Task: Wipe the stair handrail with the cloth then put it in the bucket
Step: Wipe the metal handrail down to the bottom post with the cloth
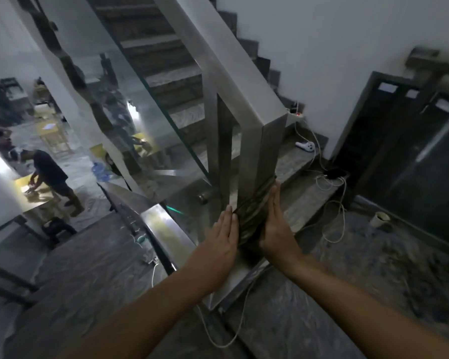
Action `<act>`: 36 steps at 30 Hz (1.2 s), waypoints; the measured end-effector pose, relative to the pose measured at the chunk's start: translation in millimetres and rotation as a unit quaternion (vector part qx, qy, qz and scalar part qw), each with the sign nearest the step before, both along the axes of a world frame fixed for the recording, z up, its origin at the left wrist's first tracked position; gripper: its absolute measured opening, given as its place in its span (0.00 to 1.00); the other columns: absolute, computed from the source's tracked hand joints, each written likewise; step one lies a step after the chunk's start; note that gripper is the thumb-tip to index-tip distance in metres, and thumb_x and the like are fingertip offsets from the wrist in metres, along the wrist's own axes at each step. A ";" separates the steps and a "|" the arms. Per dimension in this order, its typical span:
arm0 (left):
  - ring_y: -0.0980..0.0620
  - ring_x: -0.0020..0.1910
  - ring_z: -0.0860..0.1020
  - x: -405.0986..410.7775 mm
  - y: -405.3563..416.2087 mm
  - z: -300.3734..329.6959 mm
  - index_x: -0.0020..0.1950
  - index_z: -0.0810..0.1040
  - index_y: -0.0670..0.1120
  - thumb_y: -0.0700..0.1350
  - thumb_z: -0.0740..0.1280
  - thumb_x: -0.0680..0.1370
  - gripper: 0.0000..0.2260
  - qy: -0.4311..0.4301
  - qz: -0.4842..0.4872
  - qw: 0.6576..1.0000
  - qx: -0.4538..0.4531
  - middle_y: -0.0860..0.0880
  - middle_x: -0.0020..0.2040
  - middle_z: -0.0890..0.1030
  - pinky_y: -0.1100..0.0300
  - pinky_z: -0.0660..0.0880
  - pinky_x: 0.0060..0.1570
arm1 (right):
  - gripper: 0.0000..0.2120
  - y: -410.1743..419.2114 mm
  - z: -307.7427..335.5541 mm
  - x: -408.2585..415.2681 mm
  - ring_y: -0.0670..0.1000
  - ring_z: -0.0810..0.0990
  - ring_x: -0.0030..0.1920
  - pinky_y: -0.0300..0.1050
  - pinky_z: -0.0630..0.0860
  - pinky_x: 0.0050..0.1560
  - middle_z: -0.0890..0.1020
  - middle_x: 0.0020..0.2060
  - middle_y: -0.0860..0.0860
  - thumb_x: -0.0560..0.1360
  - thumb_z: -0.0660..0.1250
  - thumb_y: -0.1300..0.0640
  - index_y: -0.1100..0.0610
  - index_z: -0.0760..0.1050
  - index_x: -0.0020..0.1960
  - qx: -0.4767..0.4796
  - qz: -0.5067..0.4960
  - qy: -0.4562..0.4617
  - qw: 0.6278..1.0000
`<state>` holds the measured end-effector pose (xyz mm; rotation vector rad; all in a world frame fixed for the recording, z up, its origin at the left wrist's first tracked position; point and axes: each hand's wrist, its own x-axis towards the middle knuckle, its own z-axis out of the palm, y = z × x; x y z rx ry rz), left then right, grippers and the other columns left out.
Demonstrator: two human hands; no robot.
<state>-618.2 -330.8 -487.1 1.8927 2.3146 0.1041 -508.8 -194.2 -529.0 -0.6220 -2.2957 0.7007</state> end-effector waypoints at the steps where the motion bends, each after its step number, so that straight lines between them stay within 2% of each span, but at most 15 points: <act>1: 0.42 0.77 0.36 -1.3 -1.8 -3.3 0.75 0.34 0.37 0.39 0.51 0.83 0.29 0.010 0.002 1.000 -0.029 0.37 0.76 0.33 0.53 0.37 0.72 | 0.40 -5.5 -8.3 0.2 0.57 0.43 0.79 0.49 0.54 0.77 0.38 0.77 0.59 0.76 0.61 0.68 0.63 0.35 0.77 -0.005 -0.022 -0.027 0.999; 3: 0.38 0.77 0.41 -4.1 -4.3 -11.5 0.76 0.37 0.35 0.38 0.50 0.83 0.27 0.026 -0.008 0.996 -0.090 0.34 0.77 0.37 0.48 0.41 0.75 | 0.39 -17.8 -22.9 -1.6 0.58 0.40 0.78 0.55 0.47 0.78 0.41 0.77 0.62 0.73 0.59 0.72 0.67 0.38 0.76 -0.018 -0.073 -0.117 0.990; 6: 0.38 0.78 0.42 -0.9 -10.5 -25.3 0.76 0.39 0.35 0.41 0.53 0.82 0.29 0.019 -0.029 0.990 -0.135 0.34 0.77 0.40 0.44 0.43 0.75 | 0.40 -32.2 -30.5 -4.7 0.61 0.40 0.78 0.50 0.36 0.76 0.43 0.78 0.64 0.72 0.59 0.68 0.68 0.40 0.76 -0.051 -0.137 -0.268 0.952; 11: 0.44 0.78 0.37 1.2 -20.7 -34.7 0.77 0.38 0.39 0.56 0.49 0.82 0.33 -0.078 -0.024 0.987 -0.140 0.41 0.78 0.37 0.46 0.37 0.75 | 0.32 -34.2 -15.3 3.3 0.59 0.46 0.78 0.56 0.45 0.77 0.48 0.79 0.59 0.77 0.53 0.57 0.64 0.46 0.78 -0.036 -0.138 -0.376 0.916; 18: 0.47 0.78 0.38 -50.2 -55.2 -47.0 0.78 0.41 0.42 0.53 0.48 0.83 0.28 -0.062 -0.045 0.993 -0.090 0.43 0.79 0.39 0.49 0.38 0.74 | 0.34 -70.7 -12.8 7.0 0.57 0.43 0.79 0.59 0.42 0.76 0.50 0.79 0.56 0.78 0.48 0.40 0.57 0.49 0.78 0.005 -0.144 -0.400 0.905; 23: 0.56 0.73 0.32 -93.7 -72.5 -52.2 0.78 0.40 0.44 0.60 0.38 0.80 0.31 -0.086 -0.010 0.993 -0.078 0.46 0.79 0.37 0.47 0.30 0.70 | 0.42 -138.5 -0.5 -9.3 0.59 0.55 0.76 0.63 0.50 0.74 0.61 0.76 0.57 0.72 0.42 0.31 0.56 0.55 0.77 0.035 -0.172 -0.407 0.896; 26: 0.49 0.76 0.33 -97.4 -70.2 -49.5 0.78 0.39 0.43 0.59 0.42 0.81 0.31 -0.031 0.013 0.996 -0.081 0.44 0.78 0.35 0.41 0.31 0.71 | 0.41 -161.5 10.1 -13.1 0.59 0.66 0.67 0.60 0.61 0.68 0.69 0.68 0.58 0.72 0.41 0.29 0.55 0.61 0.74 0.055 -0.169 -0.434 0.883; 28: 0.45 0.76 0.33 -93.4 -66.8 -51.2 0.78 0.39 0.41 0.57 0.46 0.82 0.31 -0.012 0.059 0.996 -0.058 0.42 0.78 0.34 0.39 0.33 0.72 | 0.36 -155.6 14.8 -8.7 0.57 0.68 0.62 0.58 0.65 0.63 0.71 0.63 0.57 0.74 0.42 0.32 0.53 0.66 0.70 0.075 -0.173 -0.433 0.881; 30: 0.41 0.77 0.35 -87.1 -60.3 -51.5 0.77 0.39 0.39 0.58 0.51 0.81 0.35 0.001 0.121 0.993 -0.018 0.39 0.78 0.35 0.40 0.33 0.71 | 0.30 -139.9 13.8 -2.2 0.55 0.68 0.63 0.55 0.66 0.64 0.72 0.62 0.55 0.75 0.47 0.35 0.51 0.71 0.64 0.097 -0.163 -0.409 0.893; 31: 0.38 0.77 0.38 -83.9 -57.3 -50.9 0.77 0.42 0.38 0.58 0.55 0.80 0.37 0.007 0.156 0.988 0.000 0.38 0.78 0.38 0.41 0.35 0.71 | 0.27 -132.0 11.4 1.1 0.55 0.68 0.64 0.53 0.66 0.66 0.72 0.63 0.54 0.75 0.50 0.36 0.51 0.72 0.62 0.105 -0.147 -0.389 0.903; 32: 0.36 0.77 0.47 -80.6 -54.7 -49.5 0.76 0.50 0.37 0.58 0.60 0.78 0.37 0.009 0.192 0.981 0.019 0.36 0.78 0.47 0.41 0.41 0.73 | 0.25 -125.4 7.3 3.8 0.54 0.68 0.65 0.52 0.66 0.68 0.72 0.64 0.54 0.75 0.53 0.37 0.52 0.72 0.62 0.106 -0.125 -0.362 0.918; 33: 0.35 0.73 0.60 -77.8 -52.1 -48.0 0.71 0.61 0.38 0.56 0.66 0.74 0.33 0.003 0.217 0.975 0.045 0.35 0.73 0.60 0.40 0.54 0.72 | 0.24 -121.0 2.9 5.4 0.53 0.69 0.65 0.50 0.67 0.68 0.73 0.64 0.53 0.76 0.55 0.39 0.52 0.72 0.63 0.098 -0.098 -0.337 0.931; 34: 0.36 0.63 0.70 -75.8 -49.6 -49.4 0.62 0.70 0.38 0.53 0.70 0.70 0.27 -0.005 0.227 0.971 0.075 0.36 0.63 0.70 0.41 0.67 0.64 | 0.23 -119.0 -1.7 6.2 0.53 0.71 0.65 0.50 0.67 0.69 0.74 0.65 0.54 0.77 0.56 0.40 0.53 0.71 0.65 0.089 -0.072 -0.316 0.942; 35: 0.38 0.53 0.74 -74.7 -48.0 -51.6 0.54 0.73 0.39 0.50 0.71 0.68 0.21 -0.007 0.229 0.969 0.097 0.38 0.54 0.74 0.43 0.74 0.54 | 0.23 -119.7 -7.9 6.3 0.55 0.72 0.67 0.52 0.66 0.71 0.75 0.66 0.54 0.79 0.54 0.42 0.55 0.71 0.66 0.086 -0.054 -0.303 0.948; 36: 0.40 0.48 0.75 -74.5 -47.4 -55.5 0.49 0.73 0.39 0.47 0.72 0.68 0.17 -0.014 0.233 0.965 0.120 0.40 0.49 0.75 0.44 0.76 0.48 | 0.24 -122.4 -14.2 5.8 0.56 0.72 0.69 0.54 0.62 0.73 0.75 0.67 0.55 0.81 0.51 0.43 0.56 0.71 0.68 0.090 -0.046 -0.298 0.949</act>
